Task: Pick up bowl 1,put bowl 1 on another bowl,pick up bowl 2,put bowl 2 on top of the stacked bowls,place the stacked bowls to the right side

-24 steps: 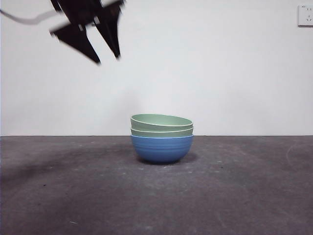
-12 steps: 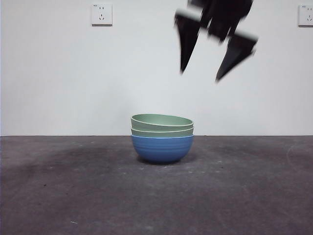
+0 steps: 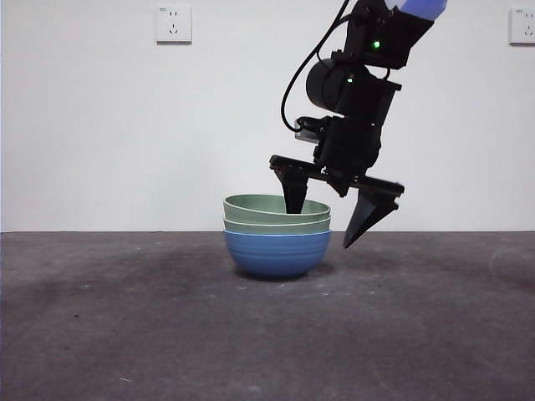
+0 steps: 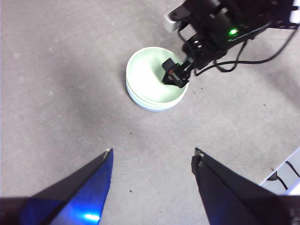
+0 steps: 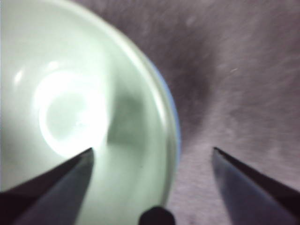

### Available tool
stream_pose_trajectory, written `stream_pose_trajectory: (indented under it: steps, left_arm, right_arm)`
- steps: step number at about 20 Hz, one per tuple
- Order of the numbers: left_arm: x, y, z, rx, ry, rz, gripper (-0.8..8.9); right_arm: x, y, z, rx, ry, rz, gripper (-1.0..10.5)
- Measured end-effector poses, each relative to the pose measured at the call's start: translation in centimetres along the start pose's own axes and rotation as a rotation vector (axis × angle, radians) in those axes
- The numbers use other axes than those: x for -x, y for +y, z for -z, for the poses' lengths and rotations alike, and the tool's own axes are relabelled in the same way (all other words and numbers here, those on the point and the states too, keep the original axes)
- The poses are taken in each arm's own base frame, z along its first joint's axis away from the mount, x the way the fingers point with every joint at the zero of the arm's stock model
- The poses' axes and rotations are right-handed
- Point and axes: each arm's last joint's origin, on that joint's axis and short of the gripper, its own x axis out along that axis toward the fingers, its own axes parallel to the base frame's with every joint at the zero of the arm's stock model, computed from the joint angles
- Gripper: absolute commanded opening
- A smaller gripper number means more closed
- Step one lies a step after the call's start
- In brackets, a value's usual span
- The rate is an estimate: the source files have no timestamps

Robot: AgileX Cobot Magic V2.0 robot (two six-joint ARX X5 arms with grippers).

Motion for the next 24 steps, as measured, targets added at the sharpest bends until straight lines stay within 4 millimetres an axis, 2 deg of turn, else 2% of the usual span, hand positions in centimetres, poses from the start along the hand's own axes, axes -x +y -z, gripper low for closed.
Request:
stream_pose_trajectory:
  steps: [3,7,16,19,21,24]
  left_arm:
    - [0.0,-0.3,0.0,-0.009,0.001,0.01,2.89]
    - [-0.1,-0.4,0.0,-0.011,0.001,0.013,2.89]
    - [-0.1,-0.4,0.0,-0.011,0.001,0.013,2.89]
    - [-0.1,-0.4,0.0,-0.011,0.001,0.013,2.89]
    - [-0.1,-0.4,0.0,-0.011,0.001,0.012,2.89]
    - [-0.1,-0.4,0.0,-0.011,0.001,0.013,2.89]
  right_arm:
    - [-0.7,-0.3,0.1,-0.013,0.018,-0.026,1.7]
    - [-0.4,-0.3,-0.4,-0.023,-0.018,-0.042,-0.2]
    - [0.4,-0.4,-0.5,-0.034,-0.014,-0.064,-0.1]
    - [2.1,-1.2,-0.1,-0.035,0.013,-0.041,-0.1]
    - [4.1,-2.3,-0.2,-0.046,-0.004,-0.032,-0.1]
    - [7.5,-5.9,-0.2,-0.108,-0.031,0.005,-0.1]
